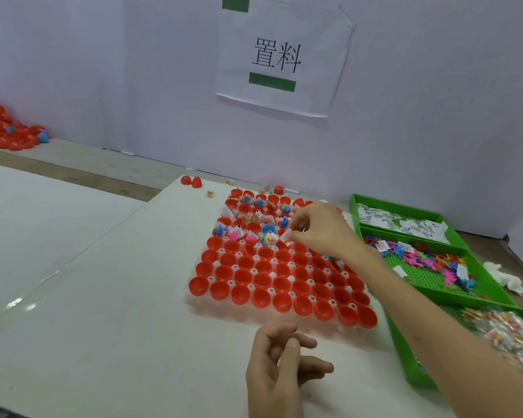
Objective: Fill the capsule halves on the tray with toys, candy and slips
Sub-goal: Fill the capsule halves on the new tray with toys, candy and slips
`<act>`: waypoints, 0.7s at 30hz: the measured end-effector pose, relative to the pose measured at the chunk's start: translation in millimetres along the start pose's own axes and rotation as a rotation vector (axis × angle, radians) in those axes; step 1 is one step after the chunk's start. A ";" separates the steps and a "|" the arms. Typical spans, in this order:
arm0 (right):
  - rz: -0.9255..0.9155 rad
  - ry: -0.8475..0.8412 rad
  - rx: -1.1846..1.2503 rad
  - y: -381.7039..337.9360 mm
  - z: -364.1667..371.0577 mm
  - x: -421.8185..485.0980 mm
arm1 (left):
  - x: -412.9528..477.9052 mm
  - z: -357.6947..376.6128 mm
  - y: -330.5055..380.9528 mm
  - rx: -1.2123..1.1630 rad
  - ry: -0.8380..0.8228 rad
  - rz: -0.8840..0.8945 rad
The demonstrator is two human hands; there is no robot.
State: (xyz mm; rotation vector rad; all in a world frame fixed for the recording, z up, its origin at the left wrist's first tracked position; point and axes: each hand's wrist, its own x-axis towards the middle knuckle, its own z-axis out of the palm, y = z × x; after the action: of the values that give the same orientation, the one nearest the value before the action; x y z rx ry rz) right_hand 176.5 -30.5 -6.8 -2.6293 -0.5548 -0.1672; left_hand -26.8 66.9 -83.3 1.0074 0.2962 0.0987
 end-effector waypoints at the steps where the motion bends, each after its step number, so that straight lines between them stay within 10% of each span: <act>1: 0.001 -0.007 -0.015 -0.6 3.2 2.4 | 1.4 -1.4 0.8 0.009 0.004 -0.010; 21: 0.002 -0.157 0.023 10.6 17.4 11.1 | 8.0 -2.6 -0.1 0.073 0.076 -0.040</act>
State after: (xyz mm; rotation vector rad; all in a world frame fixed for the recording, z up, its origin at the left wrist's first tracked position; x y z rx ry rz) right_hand 191.4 -27.5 -24.3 -2.6353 -0.6021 0.0469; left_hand -19.8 70.7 -86.2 1.0712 0.3916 0.0910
